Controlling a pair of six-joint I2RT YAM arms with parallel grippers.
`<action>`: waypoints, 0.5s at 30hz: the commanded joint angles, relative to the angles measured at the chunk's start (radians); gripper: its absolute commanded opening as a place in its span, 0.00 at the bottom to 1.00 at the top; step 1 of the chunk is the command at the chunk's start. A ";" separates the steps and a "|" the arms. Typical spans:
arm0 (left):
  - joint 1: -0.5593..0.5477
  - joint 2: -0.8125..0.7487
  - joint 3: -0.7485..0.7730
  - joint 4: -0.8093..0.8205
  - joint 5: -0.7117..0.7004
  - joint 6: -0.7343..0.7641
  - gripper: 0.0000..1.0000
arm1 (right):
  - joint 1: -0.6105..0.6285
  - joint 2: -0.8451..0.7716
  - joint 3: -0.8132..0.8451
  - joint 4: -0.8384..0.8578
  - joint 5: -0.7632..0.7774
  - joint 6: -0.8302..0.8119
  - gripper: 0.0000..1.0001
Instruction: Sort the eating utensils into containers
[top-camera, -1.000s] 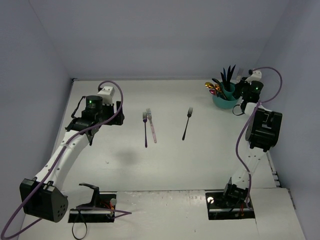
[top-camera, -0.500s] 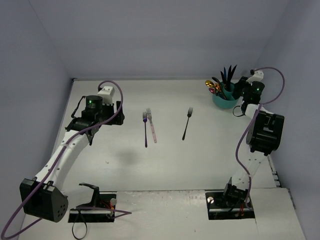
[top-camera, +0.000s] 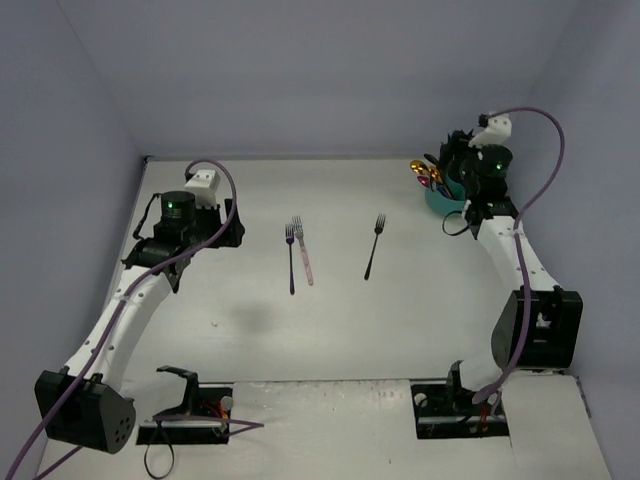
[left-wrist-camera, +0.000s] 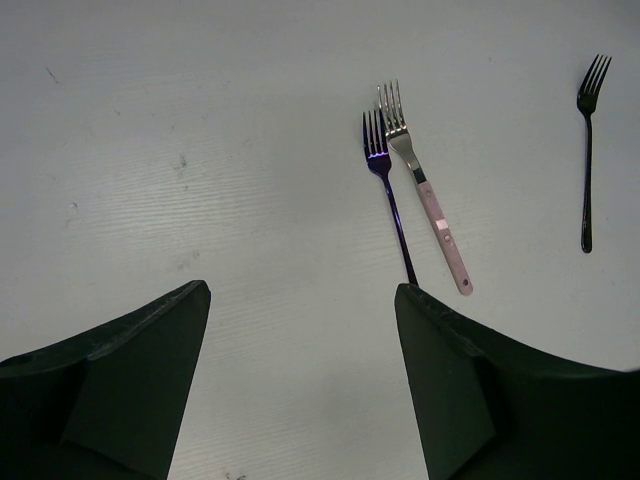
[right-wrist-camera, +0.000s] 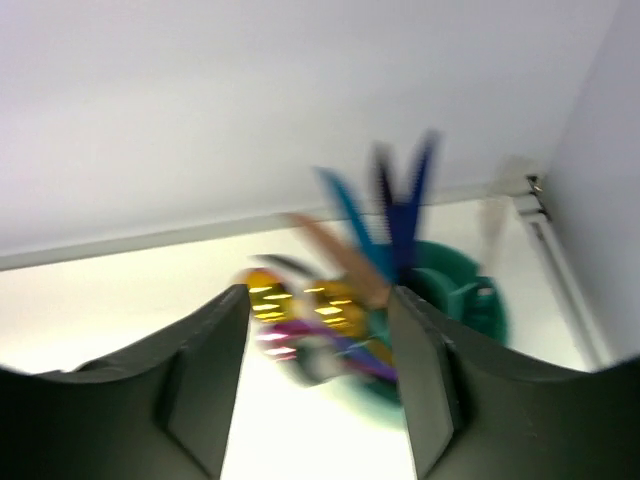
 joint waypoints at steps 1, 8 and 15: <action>0.013 -0.055 0.002 0.073 0.011 -0.016 0.72 | 0.244 -0.150 0.003 -0.210 0.195 0.024 0.58; 0.022 -0.088 -0.010 0.083 -0.025 -0.011 0.72 | 0.571 -0.085 0.029 -0.448 0.269 0.159 0.60; 0.024 -0.122 -0.021 0.086 -0.073 0.009 0.72 | 0.760 0.130 0.153 -0.628 0.299 0.266 0.60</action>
